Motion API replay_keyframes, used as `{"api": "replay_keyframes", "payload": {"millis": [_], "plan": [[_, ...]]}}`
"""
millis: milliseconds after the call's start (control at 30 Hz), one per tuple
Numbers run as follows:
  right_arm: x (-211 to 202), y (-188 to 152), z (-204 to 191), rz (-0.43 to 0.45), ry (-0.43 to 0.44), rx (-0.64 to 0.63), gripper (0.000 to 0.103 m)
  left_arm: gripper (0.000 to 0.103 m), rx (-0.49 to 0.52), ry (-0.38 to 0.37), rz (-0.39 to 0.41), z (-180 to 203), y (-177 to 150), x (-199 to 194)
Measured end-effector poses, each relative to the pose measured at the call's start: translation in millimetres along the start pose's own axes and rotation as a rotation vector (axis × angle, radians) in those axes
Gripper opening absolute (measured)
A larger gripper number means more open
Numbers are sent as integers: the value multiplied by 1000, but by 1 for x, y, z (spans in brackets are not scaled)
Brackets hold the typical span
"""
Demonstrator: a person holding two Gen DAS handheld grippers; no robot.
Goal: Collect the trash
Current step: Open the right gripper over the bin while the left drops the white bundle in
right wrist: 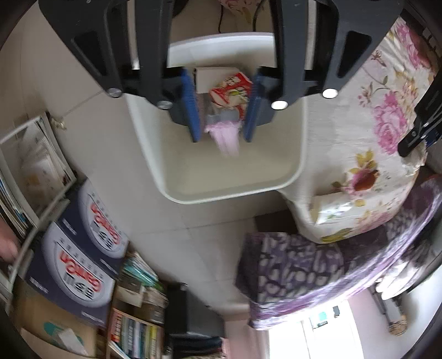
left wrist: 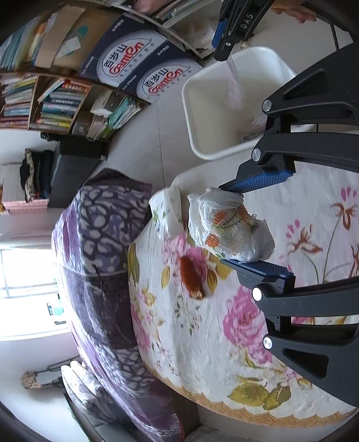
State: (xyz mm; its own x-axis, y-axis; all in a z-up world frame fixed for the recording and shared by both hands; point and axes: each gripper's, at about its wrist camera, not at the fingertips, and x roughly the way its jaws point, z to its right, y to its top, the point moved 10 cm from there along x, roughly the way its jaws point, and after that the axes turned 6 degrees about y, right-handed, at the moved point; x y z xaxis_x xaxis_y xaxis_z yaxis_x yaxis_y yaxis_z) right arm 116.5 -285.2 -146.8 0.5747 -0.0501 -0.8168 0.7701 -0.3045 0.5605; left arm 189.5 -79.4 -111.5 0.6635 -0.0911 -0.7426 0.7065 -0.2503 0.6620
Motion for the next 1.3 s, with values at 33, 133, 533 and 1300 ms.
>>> {"api": "replay_keyframes", "payload": {"millis": [33,133,533,1300], "plan": [[0,-1,5,2,-10,10,50,45,4,-5,0,4,0,1],[-4,-1,20,14,-30,42,60,45,19,-22,2,20,1,1],[-20,5,70,73,-127,135,94,46,93,-117,-12,88,-2,5],[-26,12,113,90,-63,384,96,73,159,-269,-88,153,-15,25]]}}
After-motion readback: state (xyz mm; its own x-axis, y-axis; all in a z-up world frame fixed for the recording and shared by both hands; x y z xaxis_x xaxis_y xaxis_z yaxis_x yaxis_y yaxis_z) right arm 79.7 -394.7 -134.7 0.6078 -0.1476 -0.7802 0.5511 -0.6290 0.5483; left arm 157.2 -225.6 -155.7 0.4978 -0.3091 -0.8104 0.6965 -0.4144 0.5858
